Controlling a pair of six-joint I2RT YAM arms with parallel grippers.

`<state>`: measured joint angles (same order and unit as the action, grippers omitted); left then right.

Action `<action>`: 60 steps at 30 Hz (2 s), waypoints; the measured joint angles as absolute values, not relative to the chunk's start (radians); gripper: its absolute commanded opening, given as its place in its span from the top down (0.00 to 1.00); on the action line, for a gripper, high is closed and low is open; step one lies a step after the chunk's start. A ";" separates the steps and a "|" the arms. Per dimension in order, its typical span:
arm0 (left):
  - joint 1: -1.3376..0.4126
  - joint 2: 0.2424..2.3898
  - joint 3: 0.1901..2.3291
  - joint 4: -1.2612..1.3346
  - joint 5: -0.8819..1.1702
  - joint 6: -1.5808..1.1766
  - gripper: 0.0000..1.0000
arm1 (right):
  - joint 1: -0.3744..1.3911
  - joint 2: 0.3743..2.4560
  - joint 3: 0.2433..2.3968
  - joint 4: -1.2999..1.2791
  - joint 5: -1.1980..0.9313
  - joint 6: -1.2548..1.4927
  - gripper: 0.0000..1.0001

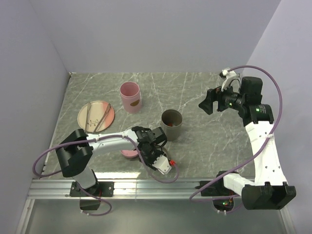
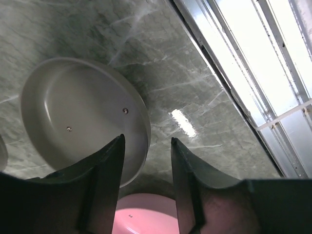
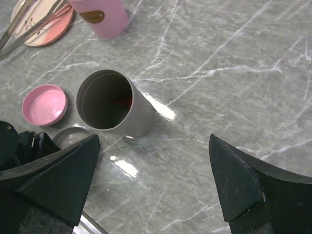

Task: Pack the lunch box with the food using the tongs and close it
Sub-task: Pick up the box lid from the center of the board.

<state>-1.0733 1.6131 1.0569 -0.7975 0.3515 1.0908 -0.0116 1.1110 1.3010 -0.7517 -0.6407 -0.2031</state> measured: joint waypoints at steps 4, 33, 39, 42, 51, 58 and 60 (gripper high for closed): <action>-1.078 1.627 1.055 -0.792 0.336 1.099 0.60 | -0.032 1.111 1.301 -0.752 -0.640 -0.207 0.00; -1.017 1.432 1.396 -0.873 0.607 0.743 1.00 | -0.184 1.133 1.388 -0.757 -0.779 -0.203 0.00; -0.906 1.122 1.179 -0.477 0.571 0.543 1.00 | -0.292 1.164 1.416 -0.704 -0.958 -0.064 0.00; -0.913 0.933 1.014 -0.235 0.477 0.497 1.00 | -0.302 1.185 1.388 -0.584 -1.084 0.090 0.00; -0.918 0.862 0.860 0.235 0.312 0.559 0.99 | -0.160 1.236 1.141 0.109 -1.216 0.804 0.00; -0.935 0.845 0.714 0.429 0.289 0.744 0.99 | 0.098 1.242 1.146 0.334 -1.207 0.984 0.01; -0.946 0.840 0.693 0.470 0.284 0.793 0.99 | 0.147 1.238 1.146 0.375 -1.200 1.007 0.01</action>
<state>-0.9463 0.8398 0.6926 0.4702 0.2840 0.7925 0.1467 1.2381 1.1458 0.3748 -1.1995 1.0073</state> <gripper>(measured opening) 0.028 0.993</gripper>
